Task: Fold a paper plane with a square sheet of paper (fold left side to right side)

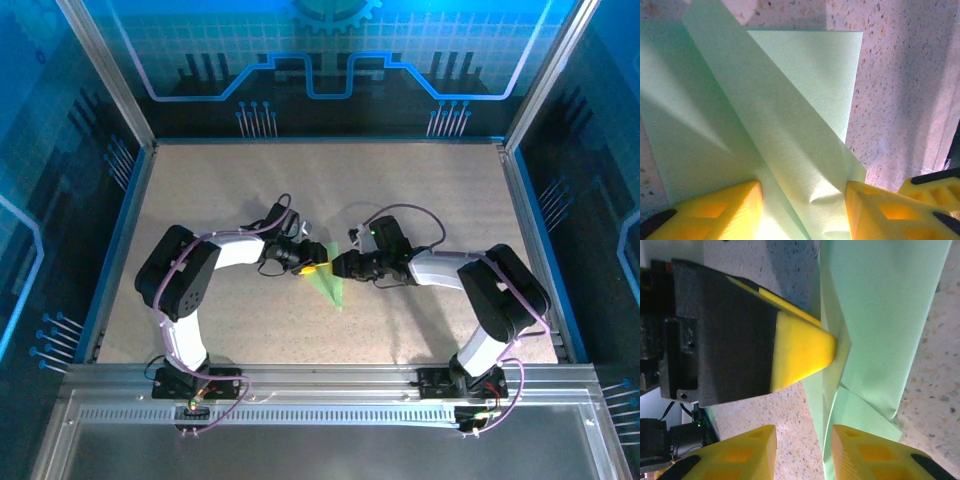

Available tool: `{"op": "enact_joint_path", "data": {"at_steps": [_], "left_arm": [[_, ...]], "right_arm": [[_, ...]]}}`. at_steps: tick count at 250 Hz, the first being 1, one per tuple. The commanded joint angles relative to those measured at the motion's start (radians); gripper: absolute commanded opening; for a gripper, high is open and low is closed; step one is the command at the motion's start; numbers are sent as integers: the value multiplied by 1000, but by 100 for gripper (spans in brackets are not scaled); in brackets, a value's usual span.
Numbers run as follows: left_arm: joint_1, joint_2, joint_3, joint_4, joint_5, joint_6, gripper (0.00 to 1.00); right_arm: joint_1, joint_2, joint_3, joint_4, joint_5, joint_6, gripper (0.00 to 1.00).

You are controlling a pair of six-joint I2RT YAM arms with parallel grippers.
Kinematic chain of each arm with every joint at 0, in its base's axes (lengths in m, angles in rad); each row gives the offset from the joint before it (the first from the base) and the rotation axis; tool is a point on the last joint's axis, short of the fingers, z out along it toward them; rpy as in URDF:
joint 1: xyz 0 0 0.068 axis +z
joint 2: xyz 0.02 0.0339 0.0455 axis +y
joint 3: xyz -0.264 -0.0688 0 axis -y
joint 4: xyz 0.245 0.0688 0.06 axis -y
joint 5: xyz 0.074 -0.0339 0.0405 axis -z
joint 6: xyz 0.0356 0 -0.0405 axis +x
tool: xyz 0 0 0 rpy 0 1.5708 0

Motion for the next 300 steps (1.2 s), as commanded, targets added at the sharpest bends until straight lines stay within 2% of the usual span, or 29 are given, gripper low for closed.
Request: {"op": "enact_joint_path", "data": {"at_steps": [1,100,260,300], "left_arm": [[-6,36,4,-63,-33,25,49],[-6,34,5,-61,-32,21,49],[-6,32,2,-66,-36,23,49],[-6,31,1,-64,-36,22,49]], "right_arm": [[-8,33,43,-27,-10,-18,35],[-4,106,63,0,-31,-5,34],[-2,112,71,-61,-1,-30,1],[-2,103,82,-116,38,-51,0]]}}
